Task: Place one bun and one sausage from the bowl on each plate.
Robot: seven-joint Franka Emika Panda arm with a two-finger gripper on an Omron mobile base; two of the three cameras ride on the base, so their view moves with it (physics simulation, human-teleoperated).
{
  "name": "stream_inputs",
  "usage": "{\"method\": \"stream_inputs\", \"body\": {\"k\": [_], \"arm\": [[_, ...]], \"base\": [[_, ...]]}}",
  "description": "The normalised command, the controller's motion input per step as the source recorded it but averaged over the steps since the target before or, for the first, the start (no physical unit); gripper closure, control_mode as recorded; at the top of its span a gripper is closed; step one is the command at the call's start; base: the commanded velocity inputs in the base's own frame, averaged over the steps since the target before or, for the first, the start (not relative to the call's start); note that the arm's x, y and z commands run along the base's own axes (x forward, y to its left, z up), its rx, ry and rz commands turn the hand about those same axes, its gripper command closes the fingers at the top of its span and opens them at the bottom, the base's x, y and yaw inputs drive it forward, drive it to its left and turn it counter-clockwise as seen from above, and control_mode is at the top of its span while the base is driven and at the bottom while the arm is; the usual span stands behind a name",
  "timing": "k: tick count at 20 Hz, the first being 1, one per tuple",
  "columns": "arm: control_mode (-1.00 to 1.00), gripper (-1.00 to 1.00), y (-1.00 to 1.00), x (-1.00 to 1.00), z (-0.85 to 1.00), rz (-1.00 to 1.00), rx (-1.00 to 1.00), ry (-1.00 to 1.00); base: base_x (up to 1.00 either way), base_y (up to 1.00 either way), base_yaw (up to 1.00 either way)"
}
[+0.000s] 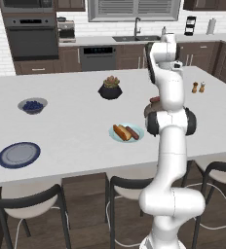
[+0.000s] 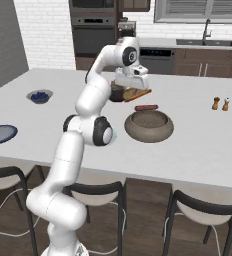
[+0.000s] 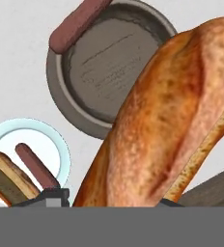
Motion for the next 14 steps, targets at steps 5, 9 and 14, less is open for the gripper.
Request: {"method": "stream_inputs", "body": {"k": [5, 9, 14], "arm": [[-1.0, 1.0, 0.49, -0.99, -1.0, 0.29, -0.22, -0.2], [-1.0, 1.0, 0.25, -0.9, -0.49, 0.24, -0.12, -0.18], [-1.0, 1.0, 0.13, -0.8, -0.31, 0.13, 0.24, -0.13]], "base": [[0.0, 0.0, 0.0], [0.0, 0.0, 0.0], [0.0, 0.0, 0.0]]}}
